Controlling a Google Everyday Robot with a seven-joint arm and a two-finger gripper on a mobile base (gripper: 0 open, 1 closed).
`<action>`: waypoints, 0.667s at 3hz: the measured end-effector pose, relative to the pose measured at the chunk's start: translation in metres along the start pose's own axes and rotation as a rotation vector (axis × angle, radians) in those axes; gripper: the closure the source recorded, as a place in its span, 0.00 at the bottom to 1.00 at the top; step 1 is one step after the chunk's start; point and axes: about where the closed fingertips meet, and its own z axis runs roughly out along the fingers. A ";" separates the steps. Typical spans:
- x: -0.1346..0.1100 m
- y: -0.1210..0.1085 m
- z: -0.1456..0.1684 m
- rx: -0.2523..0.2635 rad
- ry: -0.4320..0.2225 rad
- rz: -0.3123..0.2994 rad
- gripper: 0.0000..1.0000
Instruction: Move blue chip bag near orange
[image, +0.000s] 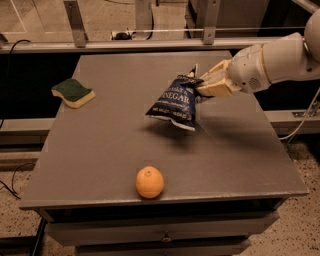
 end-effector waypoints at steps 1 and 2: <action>0.003 0.024 -0.005 -0.048 -0.015 0.008 1.00; 0.009 0.047 -0.001 -0.094 -0.037 0.028 1.00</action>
Offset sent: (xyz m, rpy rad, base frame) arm -0.0681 0.0078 -0.0345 0.0750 0.1159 0.0993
